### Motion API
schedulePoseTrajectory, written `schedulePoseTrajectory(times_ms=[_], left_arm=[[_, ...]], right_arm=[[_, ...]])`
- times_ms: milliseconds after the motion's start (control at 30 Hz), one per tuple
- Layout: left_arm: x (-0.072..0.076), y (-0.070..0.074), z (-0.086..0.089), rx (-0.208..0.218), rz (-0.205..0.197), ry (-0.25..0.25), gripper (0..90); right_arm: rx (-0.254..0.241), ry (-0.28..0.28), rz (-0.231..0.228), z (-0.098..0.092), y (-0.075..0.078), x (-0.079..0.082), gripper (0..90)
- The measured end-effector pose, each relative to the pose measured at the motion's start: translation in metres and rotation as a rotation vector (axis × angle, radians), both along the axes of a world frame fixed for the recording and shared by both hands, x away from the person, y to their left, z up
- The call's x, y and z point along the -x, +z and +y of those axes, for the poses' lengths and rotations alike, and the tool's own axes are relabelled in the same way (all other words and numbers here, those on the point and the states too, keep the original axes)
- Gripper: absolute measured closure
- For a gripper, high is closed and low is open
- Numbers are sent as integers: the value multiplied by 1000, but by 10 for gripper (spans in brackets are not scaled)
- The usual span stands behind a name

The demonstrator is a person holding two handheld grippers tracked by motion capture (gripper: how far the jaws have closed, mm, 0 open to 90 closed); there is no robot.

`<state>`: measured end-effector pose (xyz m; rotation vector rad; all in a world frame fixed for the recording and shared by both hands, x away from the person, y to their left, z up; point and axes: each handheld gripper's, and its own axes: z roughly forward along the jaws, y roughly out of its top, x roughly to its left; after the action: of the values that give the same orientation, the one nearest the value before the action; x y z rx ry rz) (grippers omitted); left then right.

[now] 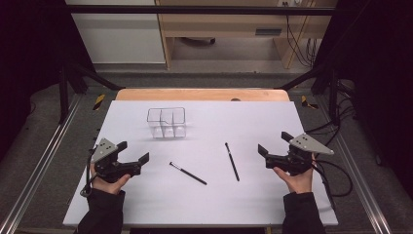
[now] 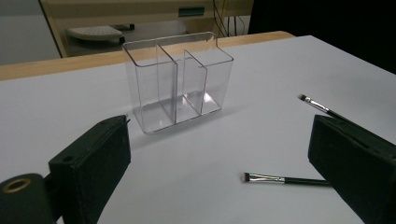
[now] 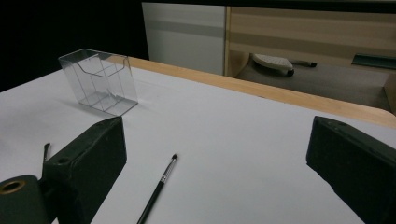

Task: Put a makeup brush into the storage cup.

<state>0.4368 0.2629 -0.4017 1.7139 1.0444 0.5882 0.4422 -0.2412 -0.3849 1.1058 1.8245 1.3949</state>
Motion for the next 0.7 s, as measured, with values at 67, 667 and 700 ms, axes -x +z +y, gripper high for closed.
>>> schedulePoseTrajectory(times_ms=[67,667,700], left_arm=[[0,0,-2,-1,1,0,51],[4,-11,-31,-44,40,-6,52],[4,-11,-31,-44,40,-6,52]], right_arm=[[3,-6,7,-1,-1,0,55],[23,-9,36,3,-6,2,51],[23,-9,36,3,-6,2,51]])
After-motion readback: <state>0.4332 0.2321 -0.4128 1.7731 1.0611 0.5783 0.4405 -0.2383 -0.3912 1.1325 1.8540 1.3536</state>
